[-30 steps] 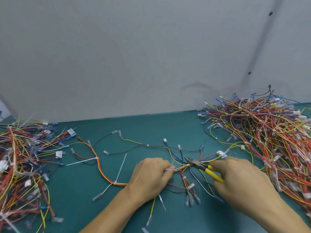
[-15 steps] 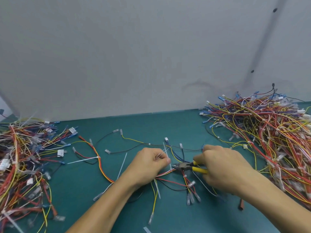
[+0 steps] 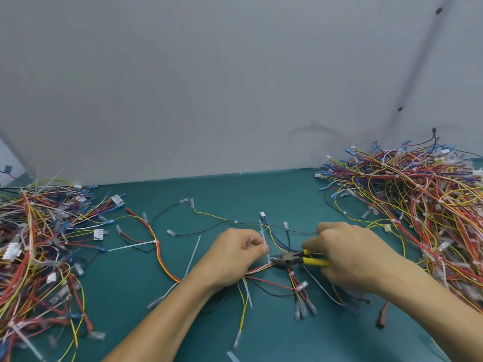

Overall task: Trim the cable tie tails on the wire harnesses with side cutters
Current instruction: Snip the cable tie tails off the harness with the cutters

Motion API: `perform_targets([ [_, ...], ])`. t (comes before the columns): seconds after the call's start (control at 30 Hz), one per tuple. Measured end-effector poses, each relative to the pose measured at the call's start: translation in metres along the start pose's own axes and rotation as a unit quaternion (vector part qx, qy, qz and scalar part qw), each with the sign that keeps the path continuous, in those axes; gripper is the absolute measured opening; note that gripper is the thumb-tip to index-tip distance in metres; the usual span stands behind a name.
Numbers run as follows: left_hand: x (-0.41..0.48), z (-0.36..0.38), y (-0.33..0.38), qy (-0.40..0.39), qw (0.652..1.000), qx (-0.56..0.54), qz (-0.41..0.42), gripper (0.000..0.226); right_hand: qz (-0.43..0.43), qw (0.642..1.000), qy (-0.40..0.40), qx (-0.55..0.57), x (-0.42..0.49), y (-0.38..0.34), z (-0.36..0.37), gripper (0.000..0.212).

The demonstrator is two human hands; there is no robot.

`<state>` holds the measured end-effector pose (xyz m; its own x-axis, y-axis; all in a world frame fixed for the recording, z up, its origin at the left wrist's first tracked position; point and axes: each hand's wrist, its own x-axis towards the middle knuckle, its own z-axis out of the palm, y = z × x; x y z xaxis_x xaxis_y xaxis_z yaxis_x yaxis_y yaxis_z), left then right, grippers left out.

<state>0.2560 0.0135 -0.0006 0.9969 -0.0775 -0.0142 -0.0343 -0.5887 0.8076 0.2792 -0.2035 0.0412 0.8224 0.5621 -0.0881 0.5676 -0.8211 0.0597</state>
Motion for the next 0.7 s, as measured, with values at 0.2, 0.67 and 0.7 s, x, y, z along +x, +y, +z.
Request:
perform_targets([
  [0.2, 0.0, 0.0, 0.0, -0.006, 1.0, 0.01, 0.002, 0.02, -0.011, 1.0, 0.0, 0.02, 0.002, 0.002, -0.001, 0.011],
  [0.67, 0.002, 0.001, -0.001, -0.011, 1.0, 0.001, 0.003, 0.018, -0.039, 0.999, 0.018, -0.029, 0.004, 0.003, 0.009, 0.011],
  [0.7, 0.002, 0.001, -0.001, -0.009, 1.0, 0.004, 0.003, 0.018, -0.041, 0.998, 0.019, -0.034, 0.004, 0.003, 0.009, 0.012],
])
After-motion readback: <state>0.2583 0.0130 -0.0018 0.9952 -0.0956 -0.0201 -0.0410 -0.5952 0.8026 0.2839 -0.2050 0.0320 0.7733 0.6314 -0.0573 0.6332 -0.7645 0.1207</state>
